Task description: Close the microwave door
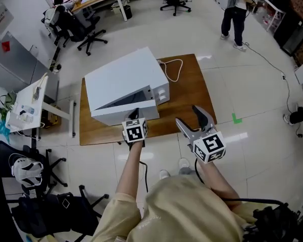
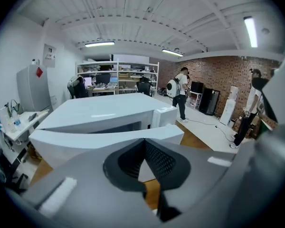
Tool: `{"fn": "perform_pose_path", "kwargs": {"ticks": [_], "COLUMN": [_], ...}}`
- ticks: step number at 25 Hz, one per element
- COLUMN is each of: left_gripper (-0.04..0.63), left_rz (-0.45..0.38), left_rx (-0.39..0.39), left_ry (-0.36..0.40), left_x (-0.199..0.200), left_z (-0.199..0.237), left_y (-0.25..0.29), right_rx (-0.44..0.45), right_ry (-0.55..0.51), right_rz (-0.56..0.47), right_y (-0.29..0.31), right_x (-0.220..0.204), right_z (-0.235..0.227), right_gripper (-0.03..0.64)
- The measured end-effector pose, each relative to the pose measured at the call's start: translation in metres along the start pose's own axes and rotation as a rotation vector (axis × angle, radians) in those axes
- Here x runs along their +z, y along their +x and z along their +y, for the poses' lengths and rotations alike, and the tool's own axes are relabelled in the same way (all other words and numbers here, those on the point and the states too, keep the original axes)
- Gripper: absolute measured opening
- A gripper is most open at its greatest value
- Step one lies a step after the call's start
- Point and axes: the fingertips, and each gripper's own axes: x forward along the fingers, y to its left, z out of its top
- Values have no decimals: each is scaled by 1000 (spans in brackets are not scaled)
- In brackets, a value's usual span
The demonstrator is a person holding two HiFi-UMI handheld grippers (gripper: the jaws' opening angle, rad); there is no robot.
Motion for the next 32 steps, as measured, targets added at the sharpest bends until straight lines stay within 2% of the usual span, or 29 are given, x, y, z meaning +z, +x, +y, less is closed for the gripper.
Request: {"fn": "perform_pose_path", "kwargs": {"ticks": [6, 10, 14, 18, 21, 24, 26, 30, 32], "left_gripper": [2, 2, 2, 0, 0, 2, 2, 8, 52], "left_rz": [-15, -77, -78, -97, -97, -129, -216, -398, -473], "left_rx": [52, 101, 130, 161, 157, 212, 208, 163, 116], "left_ry": [148, 228, 221, 284, 270, 291, 267, 170, 113], "left_x": [40, 49, 55, 53, 40, 29, 28, 46, 58], "left_z": [37, 42, 46, 43, 33, 38, 33, 8, -9], "left_y": [45, 49, 50, 54, 56, 33, 4, -73, -112], "right_rx": [-39, -80, -86, -63, -49, -26, 0, 63, 83], "right_ry": [-3, 12, 13, 10, 14, 12, 6, -1, -3], "right_rz": [26, 42, 45, 44, 39, 21, 5, -28, -45], "right_y": [9, 12, 15, 18, 7, -1, -7, -16, -17], "right_x": [5, 6, 14, 11, 1, -4, -5, -5, -5], "right_z": [-6, -20, -19, -13, -17, -5, 5, 17, 19], "right_gripper": [308, 308, 308, 308, 308, 308, 308, 308, 307]}}
